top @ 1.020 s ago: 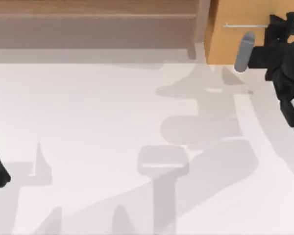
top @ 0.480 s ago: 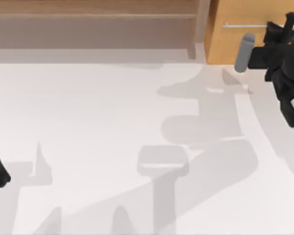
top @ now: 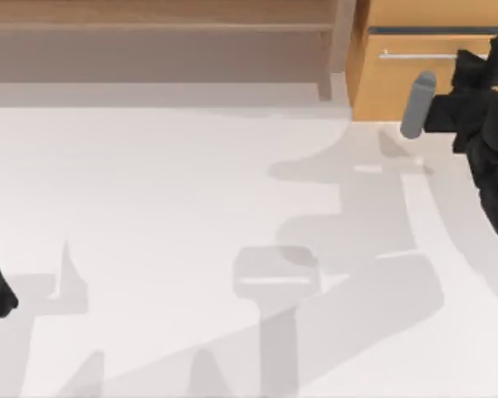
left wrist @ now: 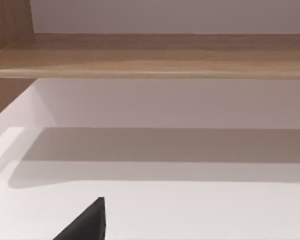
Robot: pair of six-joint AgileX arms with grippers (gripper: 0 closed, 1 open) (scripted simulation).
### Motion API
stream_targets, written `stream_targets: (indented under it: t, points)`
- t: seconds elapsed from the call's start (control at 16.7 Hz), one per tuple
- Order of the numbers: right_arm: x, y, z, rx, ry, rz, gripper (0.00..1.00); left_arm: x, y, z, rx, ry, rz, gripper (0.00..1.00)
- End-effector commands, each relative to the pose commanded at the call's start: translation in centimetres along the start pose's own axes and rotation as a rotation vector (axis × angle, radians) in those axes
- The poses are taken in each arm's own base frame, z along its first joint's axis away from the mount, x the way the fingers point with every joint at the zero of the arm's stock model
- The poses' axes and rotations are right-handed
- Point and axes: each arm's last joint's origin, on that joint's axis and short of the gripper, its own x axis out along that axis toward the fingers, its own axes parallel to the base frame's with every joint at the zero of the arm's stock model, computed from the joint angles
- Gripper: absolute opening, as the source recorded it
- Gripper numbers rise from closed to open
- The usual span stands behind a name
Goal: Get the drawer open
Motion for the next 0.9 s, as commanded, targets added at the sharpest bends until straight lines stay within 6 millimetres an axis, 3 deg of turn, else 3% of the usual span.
stream_targets:
  t: [0.24,0.66,0.9]
  points:
    - [-3.5,0.4,-0.1,-0.004,-0.004,0.015,0.00,0.0,0.0,0.0,0.000,0.000,0.000,1.00]
    - [-4.2,0.0,0.0,0.001,-0.002,-0.004,0.00,0.0,0.0,0.0,0.000,0.000,0.000,1.00]
    - [-7.2,0.4,-0.1,-0.005,0.001,0.018,0.00,0.0,0.0,0.0,0.000,0.000,0.000,1.00]
